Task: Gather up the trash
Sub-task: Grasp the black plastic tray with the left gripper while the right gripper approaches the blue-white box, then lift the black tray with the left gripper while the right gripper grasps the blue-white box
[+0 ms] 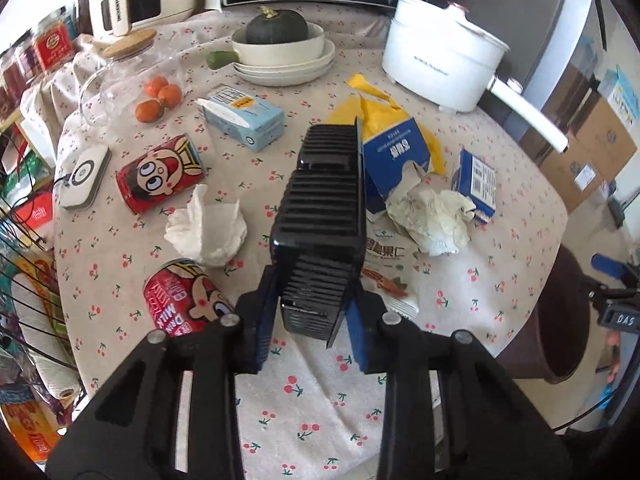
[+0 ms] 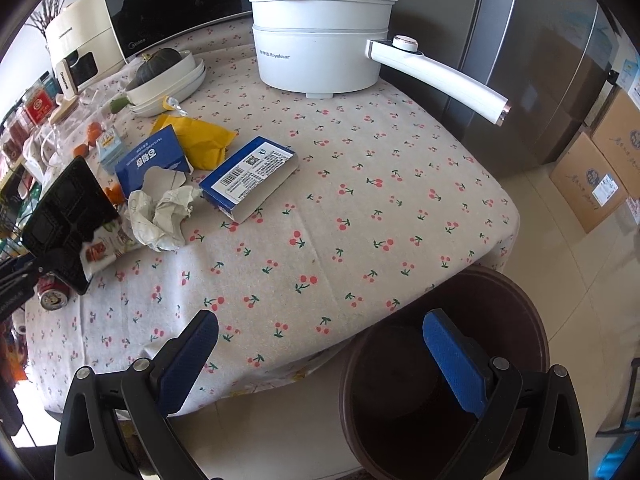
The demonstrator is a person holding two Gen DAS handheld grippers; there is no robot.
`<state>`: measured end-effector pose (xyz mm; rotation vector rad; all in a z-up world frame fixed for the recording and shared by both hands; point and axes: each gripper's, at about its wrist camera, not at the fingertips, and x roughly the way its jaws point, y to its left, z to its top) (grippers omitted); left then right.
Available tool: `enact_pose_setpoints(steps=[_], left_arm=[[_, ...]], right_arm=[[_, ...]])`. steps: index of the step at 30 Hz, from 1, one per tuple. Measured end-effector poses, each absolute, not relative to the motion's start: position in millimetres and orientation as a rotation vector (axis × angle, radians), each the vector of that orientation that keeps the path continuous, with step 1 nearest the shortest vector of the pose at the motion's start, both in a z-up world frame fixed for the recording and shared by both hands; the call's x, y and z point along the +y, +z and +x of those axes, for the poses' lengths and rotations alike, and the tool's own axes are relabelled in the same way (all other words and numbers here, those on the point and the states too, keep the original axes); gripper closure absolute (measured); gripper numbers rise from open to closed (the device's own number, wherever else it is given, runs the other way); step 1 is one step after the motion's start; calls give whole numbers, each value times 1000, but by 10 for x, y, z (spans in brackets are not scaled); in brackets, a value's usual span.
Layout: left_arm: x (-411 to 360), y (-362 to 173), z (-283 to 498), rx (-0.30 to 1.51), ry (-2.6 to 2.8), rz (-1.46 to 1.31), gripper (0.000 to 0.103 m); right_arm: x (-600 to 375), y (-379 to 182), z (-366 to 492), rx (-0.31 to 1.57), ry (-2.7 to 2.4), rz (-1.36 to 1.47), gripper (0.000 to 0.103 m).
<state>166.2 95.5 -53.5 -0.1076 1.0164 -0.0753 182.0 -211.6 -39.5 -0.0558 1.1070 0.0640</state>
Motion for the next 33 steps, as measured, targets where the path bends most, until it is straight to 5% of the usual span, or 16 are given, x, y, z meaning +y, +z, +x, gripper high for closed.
enact_pose_setpoints(steps=[5,9,23,24,26,27,28,33], left_arm=[[1215,-509,1557,1008,-66,-223,74],[1381,-464,1482,994,-73,-294,96],[1640,-495,1446,986,-76,-374,96],[1629,-521,1461,1000,-83,-373,95],[1623,-567,1491,1009,-83,-379,75],[1621,-589,1508,1012,-80,-379,55],[1619,-605,1523,1010,-69,-381,46],[1560,-694,1674,1041,-68,-369,44]], right_arm=[[-1945,-378,1867,1105,72,-55,0],[-1842,-339,1941,1092,75,-39,0],[-1712,-626,2586,1107,10,166,0],[-1720,-664,2637,1110,-3,186,0],[-1722,-723,2728,1112,-20,209,0],[-1719,-743,2775,1111,-23,217,0],[-1706,-758,2821,1108,-23,223,0],[-1585,-865,3039,1105,-15,190,0]])
